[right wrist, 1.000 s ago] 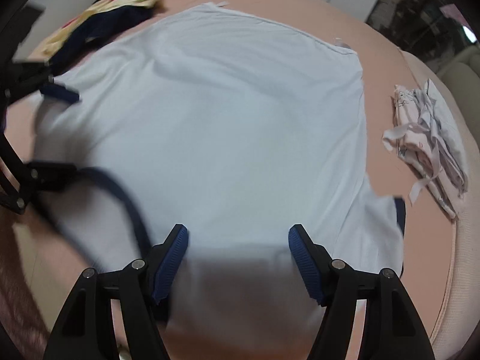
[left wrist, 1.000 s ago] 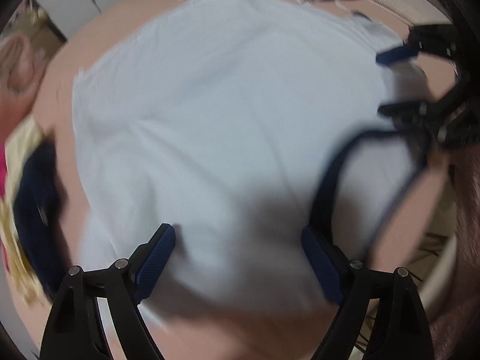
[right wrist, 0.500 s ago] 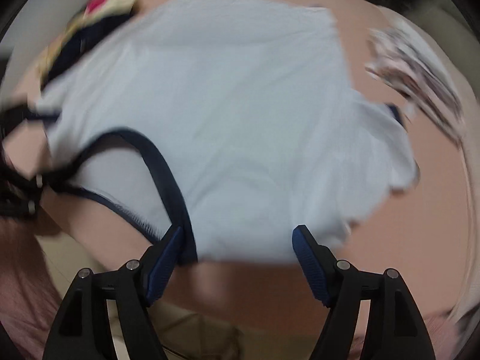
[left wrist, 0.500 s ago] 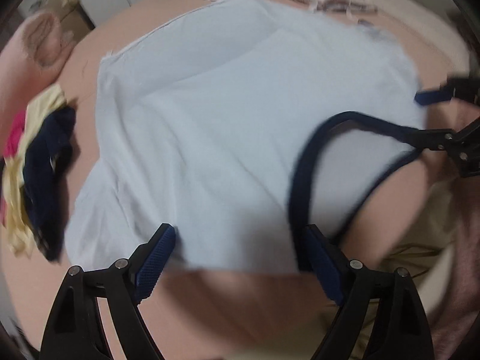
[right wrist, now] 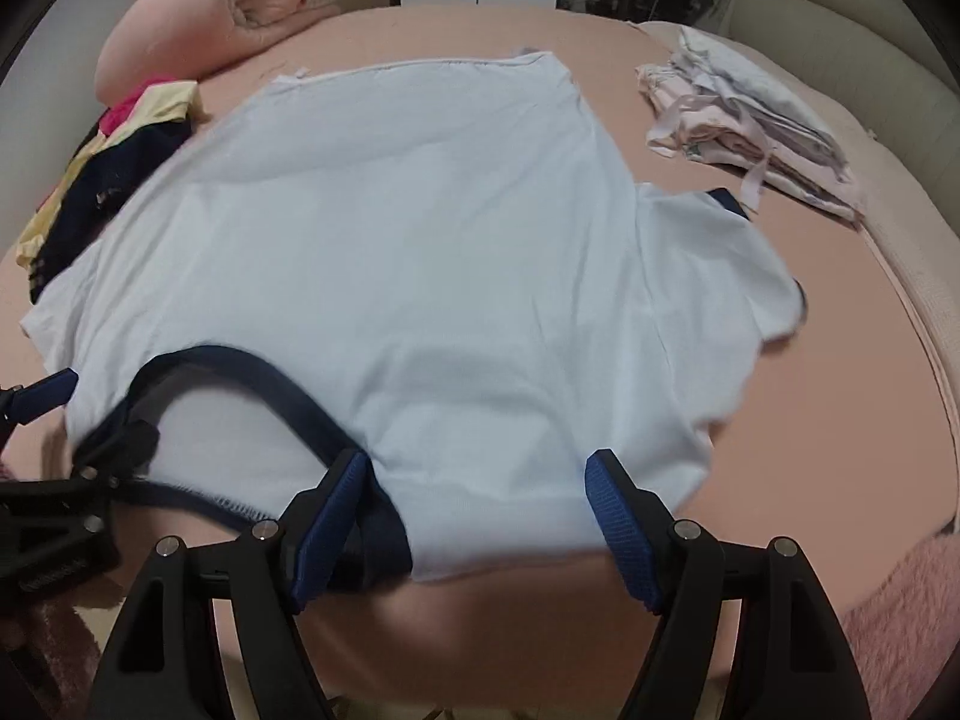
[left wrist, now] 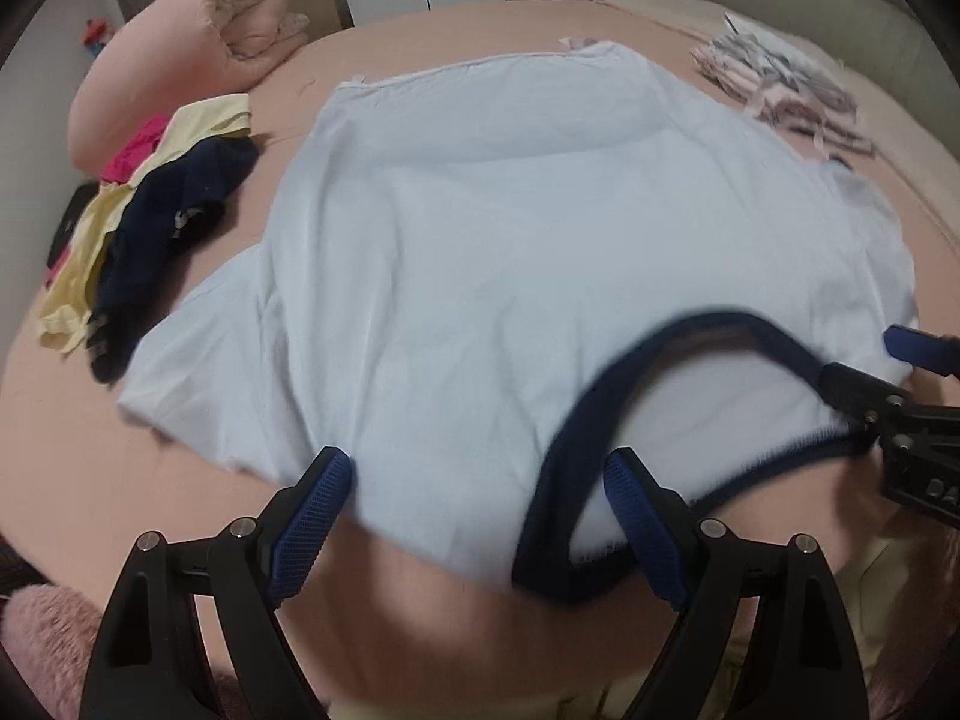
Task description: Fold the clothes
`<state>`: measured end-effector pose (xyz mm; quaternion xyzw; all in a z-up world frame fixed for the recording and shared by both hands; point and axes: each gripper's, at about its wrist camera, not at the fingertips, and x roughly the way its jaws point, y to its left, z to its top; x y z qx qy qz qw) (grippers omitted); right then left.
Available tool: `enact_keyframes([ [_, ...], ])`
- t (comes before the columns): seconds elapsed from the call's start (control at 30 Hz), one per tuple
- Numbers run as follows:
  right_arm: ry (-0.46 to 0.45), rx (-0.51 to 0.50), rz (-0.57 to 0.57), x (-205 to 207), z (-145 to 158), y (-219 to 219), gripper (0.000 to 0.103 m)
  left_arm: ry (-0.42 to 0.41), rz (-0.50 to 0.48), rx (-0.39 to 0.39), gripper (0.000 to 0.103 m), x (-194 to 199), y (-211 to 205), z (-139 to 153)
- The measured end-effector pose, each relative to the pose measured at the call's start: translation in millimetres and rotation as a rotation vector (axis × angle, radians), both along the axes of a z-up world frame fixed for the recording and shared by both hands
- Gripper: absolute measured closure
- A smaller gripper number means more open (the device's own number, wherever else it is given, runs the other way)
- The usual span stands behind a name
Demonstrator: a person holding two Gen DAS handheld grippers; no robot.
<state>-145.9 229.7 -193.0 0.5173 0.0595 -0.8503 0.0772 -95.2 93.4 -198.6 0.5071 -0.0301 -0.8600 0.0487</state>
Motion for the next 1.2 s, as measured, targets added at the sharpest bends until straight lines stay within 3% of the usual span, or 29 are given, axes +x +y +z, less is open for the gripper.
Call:
enact_keyframes([
  [0.1,-0.025,-0.041,0.000,14.2,6.5,12.4,0.028,0.008,0.088,0.118,0.016,16.8,-17.0,3.9],
  [0.13,-0.038,-0.095,-0.031,20.1,10.8,21.5,0.028,0.020,0.108,0.155,0.017,21.0,-22.1,4.3],
  [0.23,-0.012,-0.170,-0.059,24.9,19.8,34.9,0.029,0.045,0.098,0.163,0.017,23.2,-24.1,6.2],
  [0.33,0.057,-0.048,-0.021,23.1,19.3,29.3,0.029,0.043,0.119,0.125,0.017,18.4,-23.0,0.1],
  [0.43,0.044,-0.089,-0.132,8.8,10.7,38.2,0.029,0.065,0.186,0.151,0.017,14.0,-28.4,0.0],
  [0.47,0.045,-0.047,-0.110,6.3,7.6,33.0,0.028,0.072,0.196,0.149,0.017,11.9,-29.2,-0.7],
  [0.57,0.051,0.090,-0.016,4.0,-0.1,15.1,0.028,0.031,0.109,0.065,0.017,8.5,-23.4,-6.6],
  [0.67,-0.073,-0.018,-0.009,13.4,5.1,29.2,0.028,-0.035,0.098,0.164,0.018,15.1,-37.4,4.4],
  [0.7,-0.091,-0.092,-0.023,14.2,10.0,41.1,0.028,-0.030,0.098,0.211,0.018,17.3,-43.3,10.9],
  [0.73,-0.110,-0.167,-0.038,14.8,14.8,52.9,0.029,0.024,0.093,0.243,0.018,17.9,-47.8,22.0],
  [0.8,-0.055,-0.223,-0.068,4.6,32.6,64.5,0.029,0.139,0.062,0.231,0.018,9.9,-49.7,44.1],
  [0.87,0.026,-0.225,-0.068,-11.6,49.1,63.4,0.029,0.172,0.026,0.154,0.018,-13.1,-44.6,49.0],
  [0.93,0.095,-0.207,-0.047,-29.9,60.1,54.7,0.028,0.156,0.014,0.110,0.018,-37.2,-42.0,39.9],
  [1.03,0.088,-0.095,-0.018,-52.6,42.0,35.4,0.029,0.084,-0.015,0.056,0.018,-57.8,-38.2,13.4],
  [1.13,-0.004,0.002,-0.009,-54.9,5.2,28.4,0.028,0.031,-0.023,0.025,0.017,-48.2,-38.5,-4.8],
  [1.2,0.050,-0.007,-0.007,-38.7,0.5,33.5,0.027,0.021,-0.002,0.060,0.017,-35.2,-44.7,-4.6],
])
